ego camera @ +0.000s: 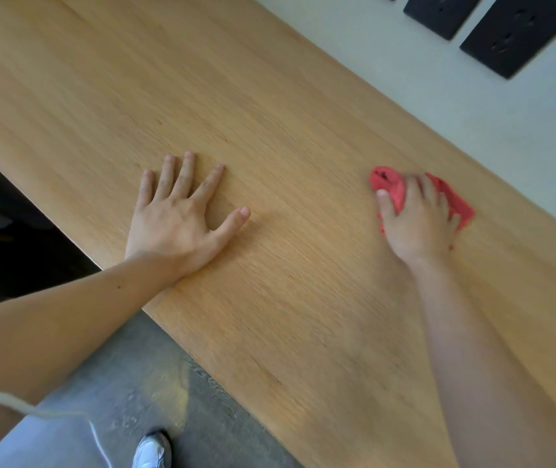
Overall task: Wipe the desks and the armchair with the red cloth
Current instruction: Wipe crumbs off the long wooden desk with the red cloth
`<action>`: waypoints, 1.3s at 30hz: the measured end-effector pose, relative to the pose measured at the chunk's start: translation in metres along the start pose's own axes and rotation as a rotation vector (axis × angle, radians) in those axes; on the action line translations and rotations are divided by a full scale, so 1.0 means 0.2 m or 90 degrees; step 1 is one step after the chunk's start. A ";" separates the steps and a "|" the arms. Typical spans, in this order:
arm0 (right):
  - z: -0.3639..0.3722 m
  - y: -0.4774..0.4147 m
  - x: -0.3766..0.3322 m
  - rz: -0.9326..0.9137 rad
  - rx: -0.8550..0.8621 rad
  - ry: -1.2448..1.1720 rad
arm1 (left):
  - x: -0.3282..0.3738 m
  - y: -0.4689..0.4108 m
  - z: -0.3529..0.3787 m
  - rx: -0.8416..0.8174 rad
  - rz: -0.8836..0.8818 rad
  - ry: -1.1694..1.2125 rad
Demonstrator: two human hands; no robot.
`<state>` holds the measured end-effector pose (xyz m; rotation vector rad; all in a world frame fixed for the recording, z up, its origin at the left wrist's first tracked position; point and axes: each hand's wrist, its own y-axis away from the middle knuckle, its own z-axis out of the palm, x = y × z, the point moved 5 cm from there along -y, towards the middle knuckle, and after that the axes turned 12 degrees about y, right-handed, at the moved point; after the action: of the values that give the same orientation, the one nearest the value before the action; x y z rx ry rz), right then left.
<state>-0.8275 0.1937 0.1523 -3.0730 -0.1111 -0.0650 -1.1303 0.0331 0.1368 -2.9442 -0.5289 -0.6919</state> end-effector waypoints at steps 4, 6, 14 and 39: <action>-0.07 -0.04 0.21 0.050 0.063 -0.149 | 0.01 0.00 0.00 -0.009 -0.003 0.003; -0.16 0.05 0.24 0.078 0.107 -0.306 | 0.02 0.00 -0.01 -0.009 -0.001 0.001; -0.19 0.93 0.13 0.020 -0.030 -0.308 | 0.02 0.00 0.00 -0.006 0.005 0.011; -0.13 0.08 -0.42 -0.106 0.078 -0.299 | 0.04 0.01 -0.01 -0.018 -0.002 -0.005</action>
<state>-0.9119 0.1703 0.1734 -2.8852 -0.3770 0.6297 -1.1246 0.0327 0.1424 -2.9743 -0.5287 -0.6944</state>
